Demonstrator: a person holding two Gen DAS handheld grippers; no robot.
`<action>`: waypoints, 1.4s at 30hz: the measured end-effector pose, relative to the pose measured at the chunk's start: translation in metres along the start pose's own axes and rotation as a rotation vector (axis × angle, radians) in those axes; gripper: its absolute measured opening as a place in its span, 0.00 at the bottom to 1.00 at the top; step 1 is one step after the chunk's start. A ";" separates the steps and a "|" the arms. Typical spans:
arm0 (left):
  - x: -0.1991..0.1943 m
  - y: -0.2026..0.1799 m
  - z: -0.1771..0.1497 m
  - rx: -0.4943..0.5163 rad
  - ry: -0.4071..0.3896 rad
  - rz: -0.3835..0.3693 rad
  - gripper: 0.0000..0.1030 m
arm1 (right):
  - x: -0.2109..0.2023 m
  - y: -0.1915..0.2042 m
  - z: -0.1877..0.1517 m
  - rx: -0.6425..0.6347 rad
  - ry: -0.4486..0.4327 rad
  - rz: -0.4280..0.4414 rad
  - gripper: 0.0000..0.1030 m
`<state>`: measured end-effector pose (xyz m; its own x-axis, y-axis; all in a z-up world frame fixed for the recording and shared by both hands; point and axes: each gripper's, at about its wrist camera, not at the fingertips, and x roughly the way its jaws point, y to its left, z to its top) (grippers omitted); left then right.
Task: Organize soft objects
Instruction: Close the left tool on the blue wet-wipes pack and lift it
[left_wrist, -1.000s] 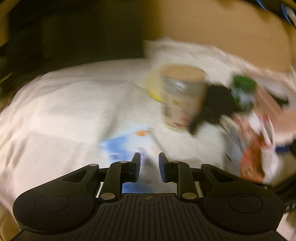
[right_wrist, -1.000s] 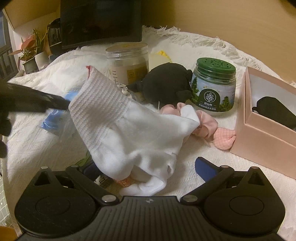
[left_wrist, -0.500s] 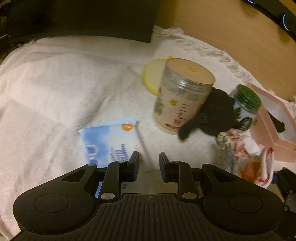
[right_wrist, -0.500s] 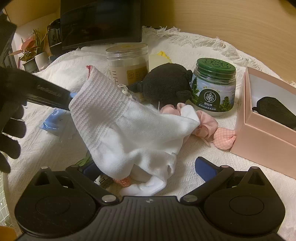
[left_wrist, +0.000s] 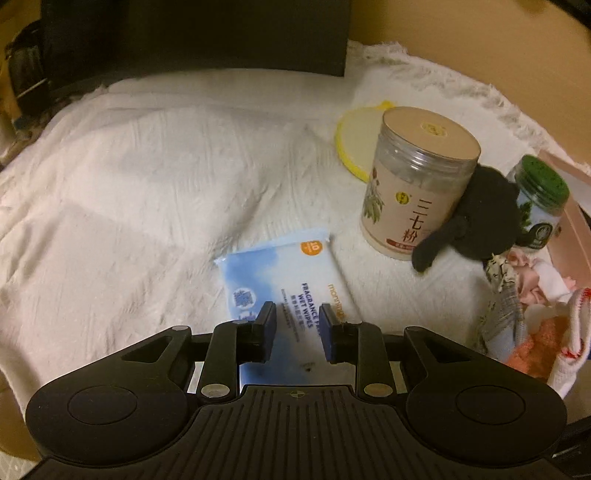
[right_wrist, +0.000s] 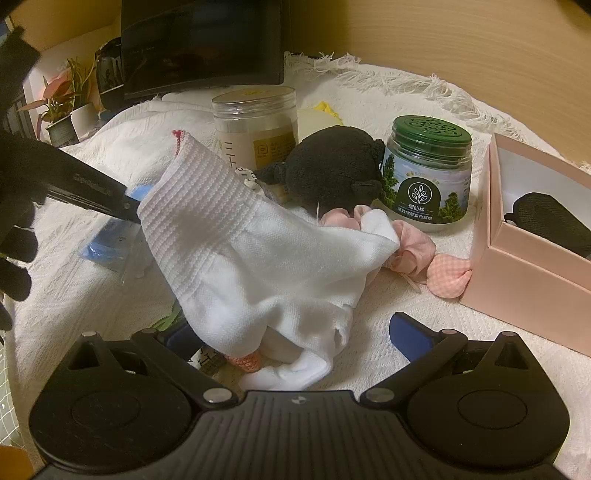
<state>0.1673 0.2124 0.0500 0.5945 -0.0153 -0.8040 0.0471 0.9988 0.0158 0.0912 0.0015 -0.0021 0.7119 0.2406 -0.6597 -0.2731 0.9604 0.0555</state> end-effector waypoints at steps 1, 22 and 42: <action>0.001 -0.004 0.002 0.015 0.002 -0.004 0.27 | 0.000 0.000 0.000 0.000 0.000 0.000 1.00; 0.006 0.000 0.004 0.037 0.036 0.068 0.56 | 0.000 0.000 0.000 0.002 -0.003 0.011 1.00; 0.041 -0.010 0.017 -0.075 0.105 -0.014 0.92 | 0.001 0.002 0.001 -0.078 0.033 0.043 1.00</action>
<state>0.2053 0.2009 0.0271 0.5066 -0.0285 -0.8617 -0.0078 0.9993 -0.0376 0.0924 0.0037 -0.0020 0.6771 0.2757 -0.6823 -0.3536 0.9350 0.0270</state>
